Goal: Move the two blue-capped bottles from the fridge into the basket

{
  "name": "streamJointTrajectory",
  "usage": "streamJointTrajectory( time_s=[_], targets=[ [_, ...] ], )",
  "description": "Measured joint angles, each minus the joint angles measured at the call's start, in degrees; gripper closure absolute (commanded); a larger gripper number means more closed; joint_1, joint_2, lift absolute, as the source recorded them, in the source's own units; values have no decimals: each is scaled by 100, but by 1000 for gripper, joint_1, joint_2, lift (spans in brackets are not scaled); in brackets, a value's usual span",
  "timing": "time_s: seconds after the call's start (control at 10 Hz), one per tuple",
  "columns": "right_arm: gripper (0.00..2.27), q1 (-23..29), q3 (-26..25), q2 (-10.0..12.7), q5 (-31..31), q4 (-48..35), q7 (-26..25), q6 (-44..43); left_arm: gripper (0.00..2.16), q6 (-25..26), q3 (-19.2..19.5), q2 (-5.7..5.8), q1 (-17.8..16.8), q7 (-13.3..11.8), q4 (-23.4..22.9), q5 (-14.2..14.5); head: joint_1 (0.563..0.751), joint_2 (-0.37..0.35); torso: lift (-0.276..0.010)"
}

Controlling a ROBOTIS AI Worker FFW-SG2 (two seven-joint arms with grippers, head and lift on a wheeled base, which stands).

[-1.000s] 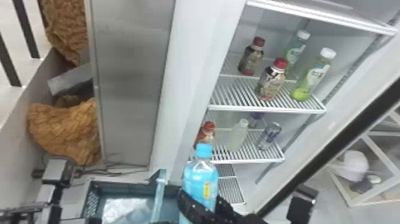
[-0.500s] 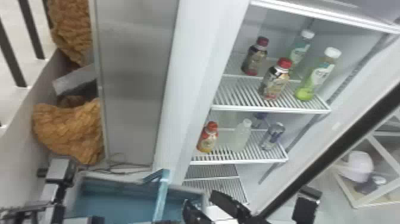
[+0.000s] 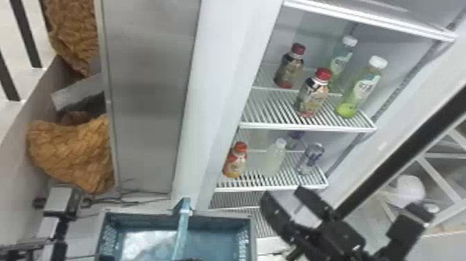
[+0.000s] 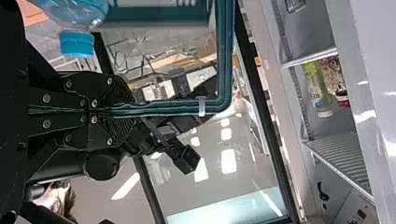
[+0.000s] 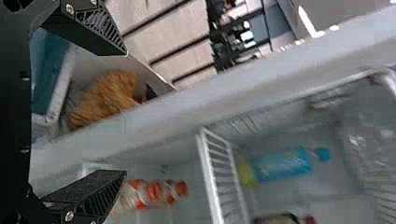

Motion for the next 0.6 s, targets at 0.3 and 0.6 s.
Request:
streamJointTrajectory(
  time_s=[0.3, 0.6],
  targets=[
    [101, -303, -86, 77, 183, 240, -170, -755, 1205, 0, -20, 11, -7, 10, 0, 25, 695, -350, -76],
    [99, -811, -160, 68, 610, 503, -432, -1133, 1205, 0, -28, 33, -5, 21, 0, 34, 695, -350, -76]
  ],
)
